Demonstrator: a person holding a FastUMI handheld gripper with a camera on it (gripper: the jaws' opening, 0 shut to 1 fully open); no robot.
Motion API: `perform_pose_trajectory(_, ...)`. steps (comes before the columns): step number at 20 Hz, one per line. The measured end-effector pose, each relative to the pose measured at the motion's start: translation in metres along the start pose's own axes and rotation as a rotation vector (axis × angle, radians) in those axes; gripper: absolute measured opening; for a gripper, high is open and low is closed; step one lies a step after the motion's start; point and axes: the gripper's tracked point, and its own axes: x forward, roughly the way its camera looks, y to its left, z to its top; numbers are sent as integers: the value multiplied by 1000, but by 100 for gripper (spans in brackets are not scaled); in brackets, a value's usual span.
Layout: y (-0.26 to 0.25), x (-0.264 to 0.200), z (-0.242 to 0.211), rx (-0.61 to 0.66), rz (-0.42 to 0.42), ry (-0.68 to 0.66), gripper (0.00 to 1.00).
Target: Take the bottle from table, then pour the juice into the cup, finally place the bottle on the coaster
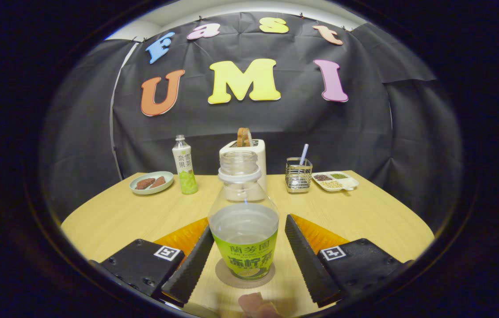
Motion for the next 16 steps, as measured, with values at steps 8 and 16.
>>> perform_pose_trajectory(8, -3, -77, 6, 47, 72, -34, 100)
perform_pose_trajectory(16, -47, -196, 26, 24, 54, -121, 99)
